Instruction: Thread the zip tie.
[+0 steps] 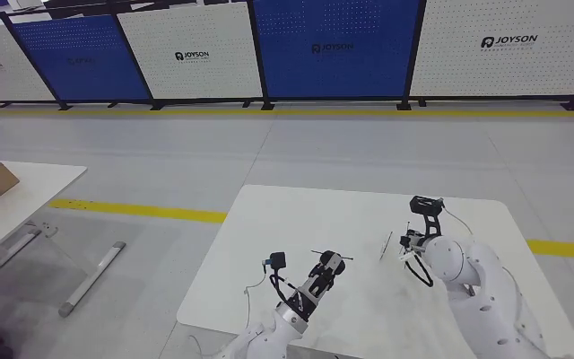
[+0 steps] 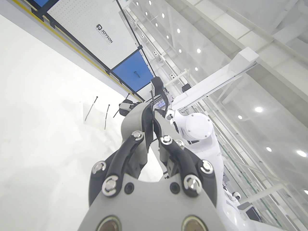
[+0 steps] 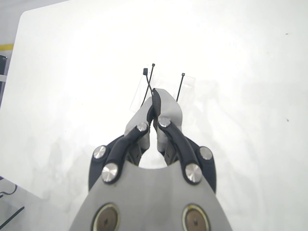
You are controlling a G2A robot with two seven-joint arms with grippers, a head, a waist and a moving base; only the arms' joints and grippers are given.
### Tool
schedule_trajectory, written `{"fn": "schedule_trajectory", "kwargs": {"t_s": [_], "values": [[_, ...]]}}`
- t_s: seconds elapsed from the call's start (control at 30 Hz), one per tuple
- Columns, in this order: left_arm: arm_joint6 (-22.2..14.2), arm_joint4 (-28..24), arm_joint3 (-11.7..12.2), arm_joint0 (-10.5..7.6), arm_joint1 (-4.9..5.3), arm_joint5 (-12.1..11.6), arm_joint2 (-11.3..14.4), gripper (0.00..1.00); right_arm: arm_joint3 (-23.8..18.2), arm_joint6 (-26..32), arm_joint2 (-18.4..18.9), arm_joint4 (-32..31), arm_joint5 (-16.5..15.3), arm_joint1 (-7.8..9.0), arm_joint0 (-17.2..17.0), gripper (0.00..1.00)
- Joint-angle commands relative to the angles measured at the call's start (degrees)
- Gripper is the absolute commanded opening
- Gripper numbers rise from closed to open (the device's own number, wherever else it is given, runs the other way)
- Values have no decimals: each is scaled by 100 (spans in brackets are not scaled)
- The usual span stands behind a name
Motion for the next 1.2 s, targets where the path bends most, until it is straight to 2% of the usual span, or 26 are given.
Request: {"fn": "schedule_trajectory", "kwargs": {"t_s": [0.0,0.03,0.1,0.13,0.23,0.27,0.4,0.47,1.17], "values": [[0,0,0,0,0,0,0,0,-191,-324,156,262,-195,13,-162,0],[0,0,0,0,0,0,0,0,-426,-541,329,456,-371,37,-344,0],[0,0,0,0,0,0,0,0,-824,-868,587,566,-519,83,-687,0],[0,0,0,0,0,0,0,0,-1153,-1102,745,623,-598,109,-948,0],[0,0,0,0,0,0,0,0,-1798,-1608,1027,684,-762,157,-1527,0],[0,0,0,0,0,0,0,0,-2050,-1838,1119,747,-918,172,-1768,0],[0,0,0,0,0,0,0,0,-2442,-2302,1380,1036,-1512,215,-2321,0],[0,0,0,0,0,0,0,0,-2461,-2257,1434,1193,-1687,227,-2399,0],[0,0,0,0,0,0,0,0,-2461,-2257,1434,1193,-1687,227,-2399,0]]}}
